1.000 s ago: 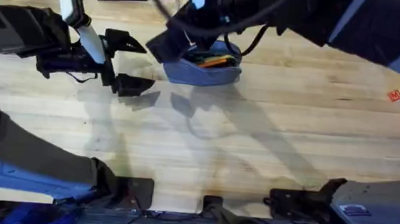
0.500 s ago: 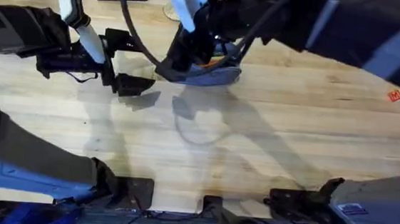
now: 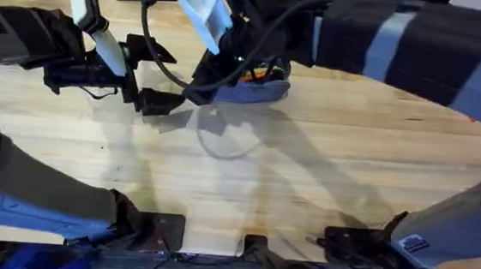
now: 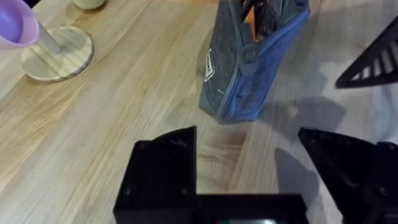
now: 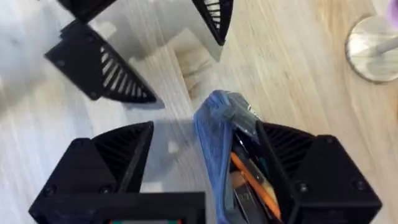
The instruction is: Unzip the bag, pick up the pens from the table one at a time and place them inside, then zip the bag closed.
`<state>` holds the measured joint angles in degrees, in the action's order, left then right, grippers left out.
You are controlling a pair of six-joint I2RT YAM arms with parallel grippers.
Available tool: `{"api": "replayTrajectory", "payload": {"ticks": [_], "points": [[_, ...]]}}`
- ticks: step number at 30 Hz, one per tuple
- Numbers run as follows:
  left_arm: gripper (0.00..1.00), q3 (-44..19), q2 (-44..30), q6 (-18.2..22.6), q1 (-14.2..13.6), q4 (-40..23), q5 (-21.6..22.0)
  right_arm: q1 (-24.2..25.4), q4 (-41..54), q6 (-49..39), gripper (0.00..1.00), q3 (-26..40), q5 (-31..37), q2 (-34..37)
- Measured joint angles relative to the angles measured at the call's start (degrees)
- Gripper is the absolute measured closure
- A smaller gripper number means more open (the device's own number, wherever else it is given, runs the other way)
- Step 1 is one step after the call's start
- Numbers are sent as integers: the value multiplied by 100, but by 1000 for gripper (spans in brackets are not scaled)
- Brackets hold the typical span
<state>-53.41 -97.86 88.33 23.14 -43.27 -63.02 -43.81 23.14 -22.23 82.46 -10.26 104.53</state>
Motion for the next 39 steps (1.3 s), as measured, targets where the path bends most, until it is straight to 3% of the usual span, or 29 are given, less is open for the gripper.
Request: {"api": "replayTrajectory", "payload": {"ticks": [7,18,32,33,34,36,39], "points": [[8,0,0,0,0,0,0,0,-201,239,14,0,-2,222],[8,0,0,0,0,0,-1,0,-214,401,370,0,0,284],[6,0,0,0,0,0,-1,0,-215,403,495,0,223,285],[7,0,0,0,0,0,-2,0,-215,405,523,0,250,284],[7,0,0,0,0,0,-2,0,-216,402,727,0,303,284],[7,0,0,0,0,0,-1,9,-230,415,903,0,343,285],[7,0,0,0,0,0,-1,22,-236,423,970,0,369,284]]}}
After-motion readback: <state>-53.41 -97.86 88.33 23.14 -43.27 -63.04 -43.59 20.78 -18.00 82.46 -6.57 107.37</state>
